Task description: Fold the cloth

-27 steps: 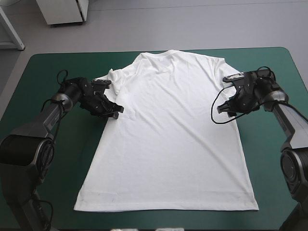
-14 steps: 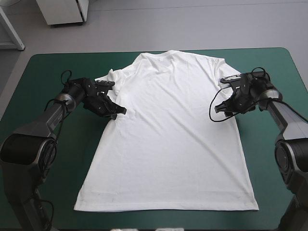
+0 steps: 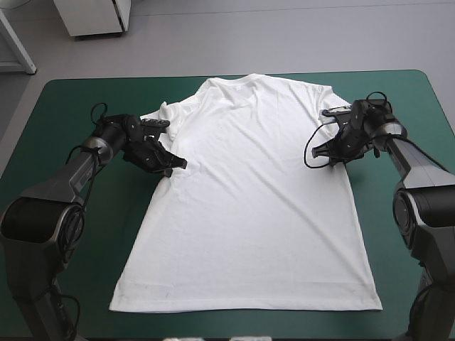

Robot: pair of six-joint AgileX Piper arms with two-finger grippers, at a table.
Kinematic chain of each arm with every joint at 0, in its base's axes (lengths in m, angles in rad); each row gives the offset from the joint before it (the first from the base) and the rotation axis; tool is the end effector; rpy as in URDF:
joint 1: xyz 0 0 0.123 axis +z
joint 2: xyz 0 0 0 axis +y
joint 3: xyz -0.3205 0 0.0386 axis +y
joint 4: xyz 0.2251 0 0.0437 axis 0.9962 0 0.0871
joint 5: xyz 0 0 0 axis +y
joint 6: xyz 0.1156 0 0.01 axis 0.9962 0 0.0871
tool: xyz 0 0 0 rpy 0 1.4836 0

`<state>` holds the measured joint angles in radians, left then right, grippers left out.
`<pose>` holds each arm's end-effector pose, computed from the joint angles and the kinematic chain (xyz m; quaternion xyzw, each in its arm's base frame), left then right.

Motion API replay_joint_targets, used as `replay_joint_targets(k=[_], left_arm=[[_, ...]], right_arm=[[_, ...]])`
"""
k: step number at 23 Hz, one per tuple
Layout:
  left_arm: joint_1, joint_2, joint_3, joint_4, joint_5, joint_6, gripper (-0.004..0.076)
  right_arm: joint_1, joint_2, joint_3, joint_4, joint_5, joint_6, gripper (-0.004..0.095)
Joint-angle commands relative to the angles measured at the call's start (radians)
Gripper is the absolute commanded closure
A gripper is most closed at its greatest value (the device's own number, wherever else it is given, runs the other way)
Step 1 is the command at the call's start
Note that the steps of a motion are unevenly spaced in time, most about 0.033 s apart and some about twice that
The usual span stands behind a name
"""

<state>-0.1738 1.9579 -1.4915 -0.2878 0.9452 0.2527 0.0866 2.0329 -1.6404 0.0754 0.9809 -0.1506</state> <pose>0.3963 -0.0967 0.2341 0.1404 0.9745 -0.1208 0.1265 0.4324 0.0448 0.2358 -0.1008 0.9842 0.0294 0.1427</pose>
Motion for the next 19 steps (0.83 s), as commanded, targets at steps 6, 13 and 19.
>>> replay_joint_targets(k=[6,13,19], left_arm=[[-0.007,-0.038,-0.046,0.052,0.03,-0.012,0.0733],[-0.007,-0.091,-0.199,0.094,0.103,-0.05,0.0733],[-0.007,-0.253,-0.255,0.114,0.138,-0.067,0.0733]], right_arm=[[-0.006,-0.029,-0.017,0.096,0.07,-0.046,0.0925],[-0.02,-0.128,-0.018,0.129,0.094,-0.046,0.0925],[-0.091,-0.337,-0.018,0.185,0.104,-0.071,0.0925]])
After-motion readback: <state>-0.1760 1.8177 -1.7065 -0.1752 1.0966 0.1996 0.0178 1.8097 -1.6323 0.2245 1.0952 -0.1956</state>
